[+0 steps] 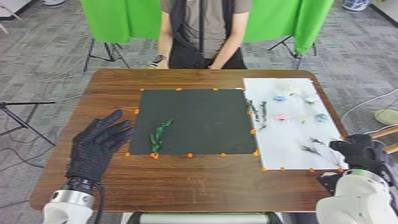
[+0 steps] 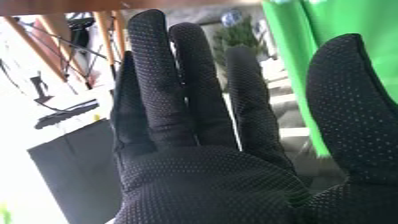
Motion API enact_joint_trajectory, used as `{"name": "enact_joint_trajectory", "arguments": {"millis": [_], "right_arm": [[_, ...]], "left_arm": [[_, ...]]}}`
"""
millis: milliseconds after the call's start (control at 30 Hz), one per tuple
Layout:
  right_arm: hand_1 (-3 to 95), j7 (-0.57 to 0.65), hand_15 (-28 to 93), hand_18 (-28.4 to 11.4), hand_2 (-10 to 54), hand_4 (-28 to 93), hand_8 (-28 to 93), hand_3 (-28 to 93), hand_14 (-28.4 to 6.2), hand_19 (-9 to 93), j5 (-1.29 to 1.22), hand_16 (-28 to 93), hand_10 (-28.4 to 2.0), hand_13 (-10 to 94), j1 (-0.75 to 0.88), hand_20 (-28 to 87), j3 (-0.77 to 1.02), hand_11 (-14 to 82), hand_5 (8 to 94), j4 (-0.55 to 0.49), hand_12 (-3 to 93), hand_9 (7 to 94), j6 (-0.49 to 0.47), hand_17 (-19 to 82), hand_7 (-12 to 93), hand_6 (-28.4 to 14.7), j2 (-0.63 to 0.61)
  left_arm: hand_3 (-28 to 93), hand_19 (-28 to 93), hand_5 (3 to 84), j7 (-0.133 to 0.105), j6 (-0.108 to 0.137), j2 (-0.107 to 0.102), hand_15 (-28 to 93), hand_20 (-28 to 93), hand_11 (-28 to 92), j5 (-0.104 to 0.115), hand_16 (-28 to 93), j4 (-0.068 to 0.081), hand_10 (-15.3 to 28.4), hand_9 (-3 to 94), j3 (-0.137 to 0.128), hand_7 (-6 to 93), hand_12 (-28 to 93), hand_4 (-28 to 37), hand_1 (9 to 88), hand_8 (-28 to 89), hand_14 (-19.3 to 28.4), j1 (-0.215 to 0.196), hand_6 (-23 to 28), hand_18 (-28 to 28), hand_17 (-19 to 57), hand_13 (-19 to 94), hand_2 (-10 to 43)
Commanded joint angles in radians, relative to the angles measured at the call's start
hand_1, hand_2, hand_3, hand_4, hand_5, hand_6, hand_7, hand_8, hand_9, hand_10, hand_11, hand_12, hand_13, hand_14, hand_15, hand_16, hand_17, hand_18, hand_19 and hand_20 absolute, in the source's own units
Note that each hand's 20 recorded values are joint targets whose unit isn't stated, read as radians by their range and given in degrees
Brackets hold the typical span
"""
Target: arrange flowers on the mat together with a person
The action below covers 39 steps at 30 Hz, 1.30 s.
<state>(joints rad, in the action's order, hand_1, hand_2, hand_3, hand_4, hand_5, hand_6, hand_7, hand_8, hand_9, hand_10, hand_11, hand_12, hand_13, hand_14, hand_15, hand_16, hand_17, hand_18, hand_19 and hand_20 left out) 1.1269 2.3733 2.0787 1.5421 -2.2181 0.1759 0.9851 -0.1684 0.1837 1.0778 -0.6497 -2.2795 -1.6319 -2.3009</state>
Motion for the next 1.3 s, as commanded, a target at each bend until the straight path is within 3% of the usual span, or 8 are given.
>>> {"name": "enact_joint_trajectory", "arguments": {"millis": [33, 367, 800, 933, 1100, 1200, 1300], "right_arm": [[28.3, 0.034, 53, -18.8, -4.2, -28, -13, 85, -16.6, 61, 0.026, 6, -17.0, 52, -0.027, 15, -0.013, 23.2, 47.4, 0.035, 12.4, 58.3, -0.110, 11, 14, -2.3, 0.000], [29.1, 0.049, 55, -18.0, -5.9, -28, -13, 85, -15.4, 59, 0.027, 7, -16.8, 54, -0.050, 15, -0.027, 23.4, 48.0, 0.073, 12.7, 58.7, -0.269, 10, 14, -3.0, 0.008], [30.0, 0.109, 57, -17.7, -4.7, -28, -14, 82, -14.5, 63, 0.039, 6, -16.3, 58, -0.146, 17, -0.100, 25.0, 54.4, 0.163, 13.0, 63.3, -0.340, 11, 15, -2.9, -0.002], [32.2, 0.120, 57, -17.4, -4.9, -28, -14, 80, -13.7, 65, 0.064, 7, -15.7, 62, -0.177, 16, -0.132, 26.6, 61.1, 0.180, 13.6, 69.8, -0.336, 13, 15, -2.5, -0.010], [38.8, 0.123, 58, -16.5, -6.8, -28, -9, 75, -11.7, 69, 0.078, 9, -13.9, 69, -0.185, 14, -0.149, 30.3, 74.4, 0.199, 15.8, 80.6, -0.351, 17, 16, -0.1, -0.002], [44.7, 0.116, 58, -16.4, -7.8, -28, -2, 69, -10.6, 70, 0.099, 10, -12.6, 72, -0.192, 12, -0.159, 30.7, 82.0, 0.212, 16.8, 84.9, -0.327, 18, 16, 0.2, -0.006], [47.8, 0.115, 59, -16.2, -8.3, -28, 1, 68, -10.0, 72, 0.108, 11, -11.6, 74, -0.193, 12, -0.166, 30.1, 87.1, 0.209, 17.3, 89.2, -0.304, 20, 16, 0.9, -0.014]], "left_arm": [[76, 66, 41.3, 0.009, -0.007, 0.004, 55, -9, 29, 0.000, -13, -0.001, 24.8, 39.6, -0.002, 11.2, 11, -25.7, 22.7, -8, 28.4, -0.007, 13.0, 25.9, -6.8, 28, 9.4], [76, 66, 41.4, 0.017, -0.012, 0.009, 55, -9, 29, -0.003, -13, 0.000, 24.8, 39.6, -0.006, 11.2, 11, -25.7, 22.7, -8, 28.4, 0.003, 13.0, 25.8, -6.8, 28, 9.4], [76, 66, 41.3, 0.034, -0.017, 0.026, 55, -9, 29, -0.010, -13, -0.003, 24.8, 39.6, -0.015, 11.1, 11, -25.6, 22.6, -8, 28.4, 0.001, 13.1, 25.8, -6.8, 28, 9.4], [76, 66, 41.4, 0.018, -0.014, 0.019, 55, -9, 29, -0.008, -13, -0.001, 24.8, 39.6, -0.011, 11.2, 11, -25.8, 22.7, -8, 28.4, 0.006, 13.0, 25.8, -6.8, 28, 9.4], [76, 66, 41.3, 0.037, -0.016, 0.023, 55, -9, 29, -0.009, -13, -0.001, 24.8, 39.6, -0.011, 11.2, 11, -25.7, 22.7, -8, 28.4, 0.005, 13.0, 25.8, -6.8, 28, 9.4], [76, 66, 41.3, 0.015, -0.013, 0.014, 55, -9, 29, -0.003, -13, 0.000, 24.9, 39.6, -0.006, 11.2, 11, -25.7, 22.7, -8, 28.4, 0.006, 13.0, 25.8, -6.8, 28, 9.5], [76, 66, 41.2, 0.031, -0.016, 0.019, 55, -9, 29, -0.004, -13, -0.002, 24.9, 39.6, -0.016, 11.3, 11, -25.7, 22.7, -8, 28.4, 0.003, 13.0, 25.8, -6.8, 28, 9.4]]}}
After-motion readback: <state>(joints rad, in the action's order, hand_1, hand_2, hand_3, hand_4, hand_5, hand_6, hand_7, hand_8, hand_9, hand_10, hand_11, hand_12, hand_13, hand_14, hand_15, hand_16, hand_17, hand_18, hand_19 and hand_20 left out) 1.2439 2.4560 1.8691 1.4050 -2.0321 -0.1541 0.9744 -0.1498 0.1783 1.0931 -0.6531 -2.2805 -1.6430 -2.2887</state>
